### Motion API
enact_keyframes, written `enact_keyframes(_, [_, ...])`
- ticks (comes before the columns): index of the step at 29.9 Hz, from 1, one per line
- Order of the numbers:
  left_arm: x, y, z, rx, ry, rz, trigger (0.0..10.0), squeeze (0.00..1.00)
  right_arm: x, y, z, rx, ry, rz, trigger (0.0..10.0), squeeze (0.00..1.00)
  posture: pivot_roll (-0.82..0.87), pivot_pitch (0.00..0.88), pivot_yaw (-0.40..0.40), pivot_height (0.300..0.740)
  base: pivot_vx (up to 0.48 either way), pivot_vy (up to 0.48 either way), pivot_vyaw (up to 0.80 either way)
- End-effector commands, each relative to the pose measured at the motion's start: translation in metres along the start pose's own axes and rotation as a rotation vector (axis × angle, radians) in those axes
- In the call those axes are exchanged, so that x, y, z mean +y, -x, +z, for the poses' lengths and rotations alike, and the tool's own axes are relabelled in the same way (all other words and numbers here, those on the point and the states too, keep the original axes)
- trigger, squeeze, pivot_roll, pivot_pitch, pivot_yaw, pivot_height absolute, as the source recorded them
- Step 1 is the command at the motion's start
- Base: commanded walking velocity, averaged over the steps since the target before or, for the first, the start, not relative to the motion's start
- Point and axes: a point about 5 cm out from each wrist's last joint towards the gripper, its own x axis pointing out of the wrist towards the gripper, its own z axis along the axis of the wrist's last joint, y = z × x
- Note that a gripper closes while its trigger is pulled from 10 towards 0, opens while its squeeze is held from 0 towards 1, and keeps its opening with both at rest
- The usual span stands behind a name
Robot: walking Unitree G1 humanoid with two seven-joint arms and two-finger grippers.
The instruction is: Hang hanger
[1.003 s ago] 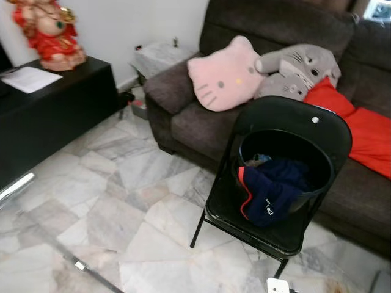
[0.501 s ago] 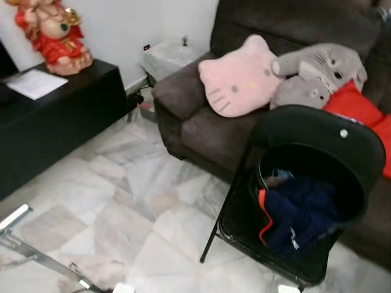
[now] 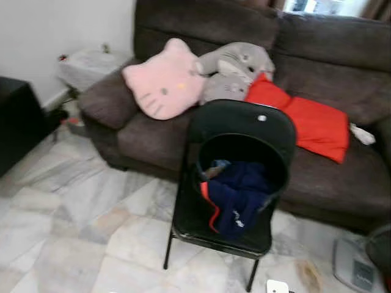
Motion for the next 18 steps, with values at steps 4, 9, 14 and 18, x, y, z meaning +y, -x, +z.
enact_keyframes(4, [-0.004,0.0,-0.008,0.036,-0.001,-0.008,10.0,0.0,-0.006,0.001,-0.004,0.005,-0.006,-0.015,10.0,0.0,-0.08,0.098,-0.006,0.74,0.0,0.0,-0.74])
enact_keyframes(9, [-0.004,0.0,-0.008,0.037,-0.001,-0.007,10.0,0.0,-0.006,0.001,-0.001,-0.033,-0.02,-0.011,10.0,0.0,-0.08,0.103,-0.006,0.74,0.0,0.0,-0.25])
enact_keyframes(14, [-0.004,0.0,-0.008,0.037,-0.001,-0.006,10.0,0.0,-0.006,0.002,0.002,-0.083,-0.043,-0.012,10.0,0.0,-0.08,0.106,-0.006,0.74,0.0,0.0,0.0])
enact_keyframes(18, [-0.004,0.0,-0.009,0.037,0.0,-0.004,10.0,0.0,-0.006,0.004,0.009,-0.177,-0.079,-0.01,10.0,0.0,-0.09,0.109,-0.009,0.74,0.0,0.0,0.0])
